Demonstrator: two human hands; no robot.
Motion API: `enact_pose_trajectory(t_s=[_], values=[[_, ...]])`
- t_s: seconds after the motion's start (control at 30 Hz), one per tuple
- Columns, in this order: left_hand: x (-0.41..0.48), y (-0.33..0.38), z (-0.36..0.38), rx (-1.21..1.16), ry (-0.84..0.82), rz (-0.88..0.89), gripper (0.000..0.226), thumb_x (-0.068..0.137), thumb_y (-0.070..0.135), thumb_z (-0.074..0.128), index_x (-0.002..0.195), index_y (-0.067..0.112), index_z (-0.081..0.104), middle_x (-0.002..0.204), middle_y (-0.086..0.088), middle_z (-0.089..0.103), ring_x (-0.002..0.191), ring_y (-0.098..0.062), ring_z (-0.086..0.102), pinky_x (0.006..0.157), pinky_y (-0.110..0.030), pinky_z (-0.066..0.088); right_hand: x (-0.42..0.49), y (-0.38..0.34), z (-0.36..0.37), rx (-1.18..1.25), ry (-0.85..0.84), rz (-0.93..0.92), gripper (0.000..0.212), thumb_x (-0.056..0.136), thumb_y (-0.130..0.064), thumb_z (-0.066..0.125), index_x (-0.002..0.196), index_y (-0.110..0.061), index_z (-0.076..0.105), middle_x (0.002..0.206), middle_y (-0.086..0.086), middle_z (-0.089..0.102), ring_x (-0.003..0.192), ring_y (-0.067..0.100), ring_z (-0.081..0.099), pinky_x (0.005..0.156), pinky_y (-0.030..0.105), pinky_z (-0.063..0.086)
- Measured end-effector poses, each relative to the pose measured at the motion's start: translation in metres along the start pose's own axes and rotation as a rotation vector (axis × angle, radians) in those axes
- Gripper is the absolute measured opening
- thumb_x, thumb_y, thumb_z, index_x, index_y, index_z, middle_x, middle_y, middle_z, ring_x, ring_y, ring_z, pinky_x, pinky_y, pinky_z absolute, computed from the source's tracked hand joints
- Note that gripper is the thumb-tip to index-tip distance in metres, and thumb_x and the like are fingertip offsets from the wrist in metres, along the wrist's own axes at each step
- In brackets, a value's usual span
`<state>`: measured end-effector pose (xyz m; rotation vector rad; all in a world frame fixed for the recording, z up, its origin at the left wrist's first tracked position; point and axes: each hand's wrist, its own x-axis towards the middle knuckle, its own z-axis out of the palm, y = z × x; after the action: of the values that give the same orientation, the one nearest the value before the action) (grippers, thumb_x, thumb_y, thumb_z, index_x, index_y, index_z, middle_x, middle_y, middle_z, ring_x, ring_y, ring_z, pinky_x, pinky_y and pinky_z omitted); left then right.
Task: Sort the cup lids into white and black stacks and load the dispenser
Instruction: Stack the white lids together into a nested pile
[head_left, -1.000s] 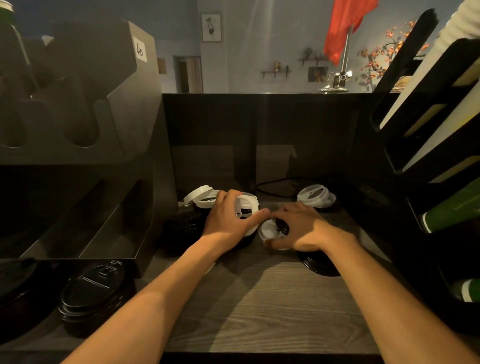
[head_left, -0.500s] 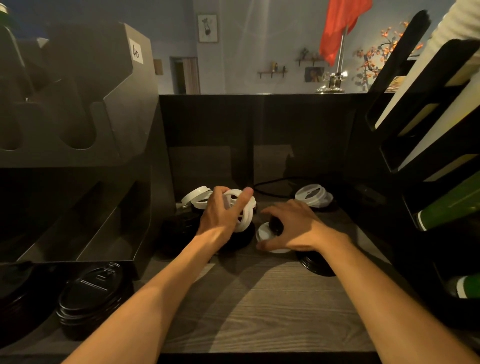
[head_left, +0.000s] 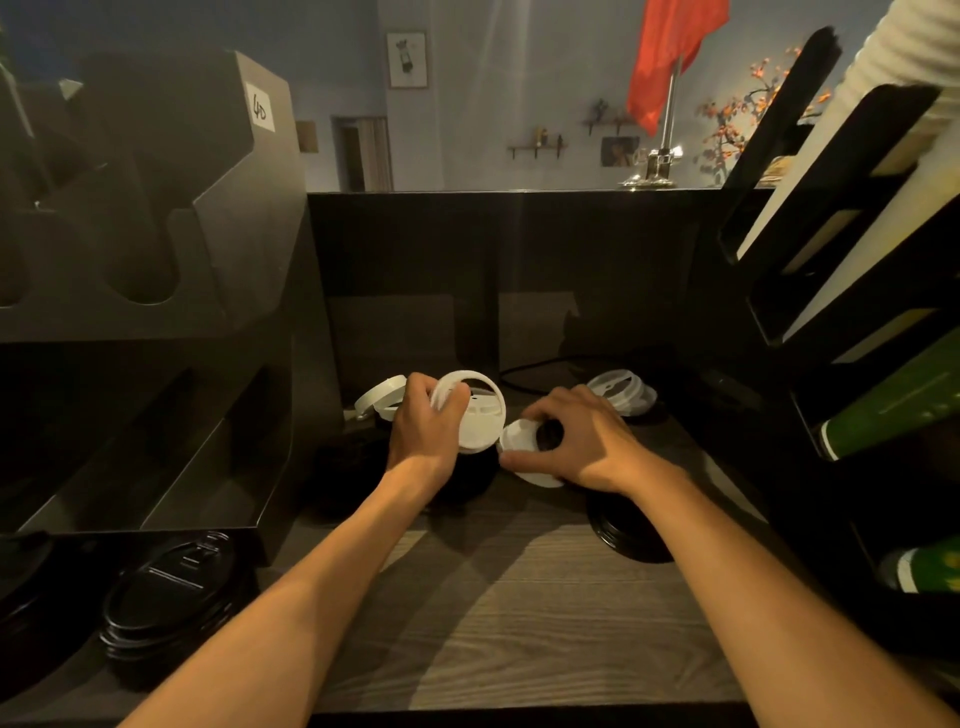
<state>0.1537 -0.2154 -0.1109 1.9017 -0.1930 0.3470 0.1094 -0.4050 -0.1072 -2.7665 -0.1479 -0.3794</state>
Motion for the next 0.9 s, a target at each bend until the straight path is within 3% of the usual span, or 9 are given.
enact_pose_trajectory(t_s=[0.17, 0.3, 0.43, 0.57, 0.63, 0.77, 0.9], values=[[0.003, -0.004, -0.002, -0.035, 0.033, 0.005, 0.021, 0.099, 0.029, 0.064, 0.100, 0.013, 0.050, 0.088, 0.002, 0.058, 0.079, -0.014, 0.057, 0.060, -0.027, 0.043, 0.000, -0.004, 0.004, 0.258, 0.066, 0.030, 0.074, 0.072, -0.076, 0.068, 0.131, -0.034, 0.057, 0.124, -0.015, 0.054, 0.118, 0.009, 0.050, 0.097, 0.038, 0.049], [0.003, -0.001, -0.002, -0.048, 0.004, -0.012, 0.020, 0.098, 0.030, 0.064, 0.102, 0.015, 0.052, 0.089, 0.002, 0.059, 0.079, -0.013, 0.058, 0.061, -0.028, 0.044, -0.001, -0.015, 0.005, 0.496, 0.115, -0.018, 0.077, 0.074, -0.059, 0.079, 0.140, -0.034, 0.049, 0.130, -0.016, 0.052, 0.118, 0.000, 0.050, 0.090, 0.022, 0.046], [0.003, 0.004, 0.000, -0.057, -0.063, -0.041, 0.018, 0.103, 0.035, 0.056, 0.105, 0.018, 0.052, 0.091, 0.003, 0.059, 0.080, -0.011, 0.056, 0.061, -0.027, 0.039, -0.002, -0.024, 0.011, 0.526, 0.208, -0.106, 0.084, 0.072, -0.045, 0.088, 0.144, -0.034, 0.045, 0.133, -0.019, 0.050, 0.115, -0.014, 0.047, 0.084, 0.010, 0.043], [-0.001, 0.009, 0.001, -0.136, -0.101, -0.079, 0.035, 0.106, 0.050, 0.043, 0.106, 0.018, 0.058, 0.096, -0.002, 0.063, 0.083, -0.011, 0.057, 0.066, -0.027, 0.039, -0.004, -0.029, 0.013, 0.502, 0.226, -0.203, 0.085, 0.072, -0.038, 0.089, 0.144, -0.032, 0.044, 0.137, -0.019, 0.048, 0.123, -0.010, 0.045, 0.095, 0.013, 0.042], [-0.004, 0.011, 0.001, -0.158, -0.149, -0.073, 0.036, 0.102, 0.053, 0.049, 0.107, 0.018, 0.058, 0.097, -0.002, 0.064, 0.084, -0.012, 0.059, 0.066, -0.027, 0.040, -0.004, -0.032, 0.012, 0.491, 0.211, -0.227, 0.084, 0.073, -0.036, 0.089, 0.143, -0.037, 0.043, 0.139, -0.020, 0.047, 0.125, -0.006, 0.045, 0.097, 0.017, 0.043], [-0.003, 0.006, 0.003, -0.129, -0.211, -0.006, 0.018, 0.096, 0.036, 0.068, 0.097, 0.026, 0.054, 0.098, -0.002, 0.067, 0.091, -0.019, 0.066, 0.071, -0.030, 0.050, -0.003, -0.033, 0.012, 0.439, 0.174, -0.246, 0.088, 0.076, -0.035, 0.087, 0.146, -0.048, 0.035, 0.149, -0.020, 0.041, 0.132, -0.003, 0.040, 0.098, 0.018, 0.039], [0.000, 0.003, 0.002, -0.173, -0.201, -0.001, 0.017, 0.093, 0.031, 0.072, 0.097, 0.026, 0.056, 0.102, -0.005, 0.069, 0.096, -0.022, 0.068, 0.078, -0.036, 0.055, -0.002, -0.028, 0.010, 0.427, 0.188, -0.208, 0.097, 0.073, -0.043, 0.088, 0.152, -0.038, 0.032, 0.151, -0.018, 0.034, 0.135, 0.001, 0.037, 0.105, 0.024, 0.041]])
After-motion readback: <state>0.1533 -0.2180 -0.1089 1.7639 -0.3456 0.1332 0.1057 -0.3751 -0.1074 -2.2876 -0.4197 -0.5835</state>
